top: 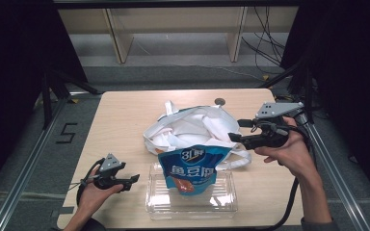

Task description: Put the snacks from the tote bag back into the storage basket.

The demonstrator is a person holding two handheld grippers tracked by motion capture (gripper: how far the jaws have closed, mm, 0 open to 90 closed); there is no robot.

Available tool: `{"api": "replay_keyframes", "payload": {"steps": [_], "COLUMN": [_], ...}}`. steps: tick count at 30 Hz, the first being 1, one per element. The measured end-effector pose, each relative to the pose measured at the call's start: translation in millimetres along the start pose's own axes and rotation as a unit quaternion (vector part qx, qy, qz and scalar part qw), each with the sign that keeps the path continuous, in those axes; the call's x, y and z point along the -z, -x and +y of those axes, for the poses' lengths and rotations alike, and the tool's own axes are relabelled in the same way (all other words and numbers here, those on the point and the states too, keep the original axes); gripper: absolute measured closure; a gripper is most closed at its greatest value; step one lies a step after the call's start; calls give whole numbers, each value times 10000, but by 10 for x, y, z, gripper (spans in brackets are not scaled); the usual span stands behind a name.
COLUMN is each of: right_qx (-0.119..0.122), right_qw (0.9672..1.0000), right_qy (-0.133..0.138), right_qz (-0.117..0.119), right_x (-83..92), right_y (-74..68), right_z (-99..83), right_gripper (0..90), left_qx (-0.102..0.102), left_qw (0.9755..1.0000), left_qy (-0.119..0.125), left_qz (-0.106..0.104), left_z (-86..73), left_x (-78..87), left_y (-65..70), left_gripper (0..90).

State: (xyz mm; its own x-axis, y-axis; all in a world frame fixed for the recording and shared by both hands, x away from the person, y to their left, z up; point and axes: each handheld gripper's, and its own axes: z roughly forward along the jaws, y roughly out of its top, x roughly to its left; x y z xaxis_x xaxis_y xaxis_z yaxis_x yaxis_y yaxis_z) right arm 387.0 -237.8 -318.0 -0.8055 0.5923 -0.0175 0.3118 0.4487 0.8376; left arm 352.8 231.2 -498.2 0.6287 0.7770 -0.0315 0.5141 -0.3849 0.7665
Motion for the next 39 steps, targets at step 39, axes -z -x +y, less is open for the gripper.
{"api": "replay_keyframes", "payload": {"steps": [39], "right_qx": [-562], "right_qw": [9971], "right_qy": [-239], "right_qz": [-449], "right_x": [-161], "right_y": [112], "right_z": [-600], "right_gripper": [321], "left_qx": [-164], "left_qw": [9998], "left_qy": [-28], "left_qz": [-50], "left_z": [14], "left_x": [-16], "left_y": [-1], "left_gripper": [248]}}
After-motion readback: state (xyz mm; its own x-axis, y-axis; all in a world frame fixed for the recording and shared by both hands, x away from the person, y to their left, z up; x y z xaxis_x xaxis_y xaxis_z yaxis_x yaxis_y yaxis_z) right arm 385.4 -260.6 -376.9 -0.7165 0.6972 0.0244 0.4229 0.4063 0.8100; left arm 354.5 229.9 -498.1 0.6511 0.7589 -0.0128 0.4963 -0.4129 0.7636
